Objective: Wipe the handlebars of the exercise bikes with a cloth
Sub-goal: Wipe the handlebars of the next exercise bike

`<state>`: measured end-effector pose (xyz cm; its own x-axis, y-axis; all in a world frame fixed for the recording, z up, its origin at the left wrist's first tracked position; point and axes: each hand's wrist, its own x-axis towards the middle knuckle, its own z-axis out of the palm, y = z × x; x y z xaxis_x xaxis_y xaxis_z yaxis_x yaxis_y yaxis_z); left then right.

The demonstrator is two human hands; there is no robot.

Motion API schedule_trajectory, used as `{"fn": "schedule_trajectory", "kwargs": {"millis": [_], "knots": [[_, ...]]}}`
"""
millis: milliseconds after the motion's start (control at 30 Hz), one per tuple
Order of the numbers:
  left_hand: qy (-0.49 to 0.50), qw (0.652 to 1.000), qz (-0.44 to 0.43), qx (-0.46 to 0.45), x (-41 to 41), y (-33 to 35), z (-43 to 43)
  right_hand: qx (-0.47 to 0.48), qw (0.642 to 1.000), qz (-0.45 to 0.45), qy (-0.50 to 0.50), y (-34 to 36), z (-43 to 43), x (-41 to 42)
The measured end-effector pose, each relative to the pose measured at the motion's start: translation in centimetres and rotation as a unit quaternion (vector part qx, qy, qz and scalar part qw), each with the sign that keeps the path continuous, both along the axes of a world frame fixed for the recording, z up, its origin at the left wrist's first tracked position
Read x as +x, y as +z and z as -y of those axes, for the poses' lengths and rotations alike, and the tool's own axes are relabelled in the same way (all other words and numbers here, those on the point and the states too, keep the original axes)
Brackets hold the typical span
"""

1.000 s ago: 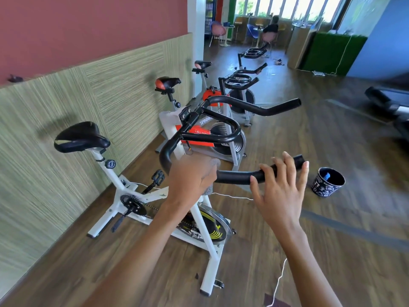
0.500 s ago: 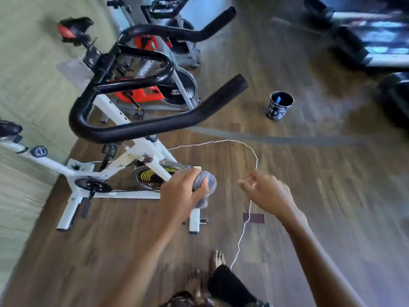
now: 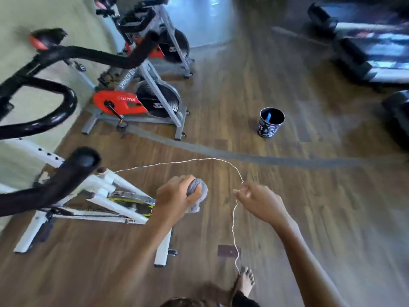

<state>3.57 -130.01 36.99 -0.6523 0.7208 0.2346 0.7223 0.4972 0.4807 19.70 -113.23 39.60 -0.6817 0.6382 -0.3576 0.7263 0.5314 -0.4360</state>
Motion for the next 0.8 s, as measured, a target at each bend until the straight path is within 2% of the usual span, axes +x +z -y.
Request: {"fn": "schedule_trajectory", "kwargs": {"millis": [233, 433, 600, 800], "knots": [[0.142, 0.990, -0.018, 0.000, -1.6, 1.4, -10.5, 0.028, 0.987, -0.019, 0.157, 2.0, -13.7, -6.9], [0.226, 0.974, 0.000, -0.030, -7.5, 1.8, -16.9, 0.012, 0.963, -0.073, 0.259, 2.7, -22.3, -15.9], [0.285, 0.958, 0.004, -0.028, -14.2, 1.4, -22.4, 0.010, 0.949, -0.071, 0.307, 3.0, -28.3, -24.9], [0.379, 0.925, 0.036, 0.005, -20.7, 0.6, -25.9, -0.005, 0.911, -0.057, 0.408, 3.7, -32.0, -35.9]]}}
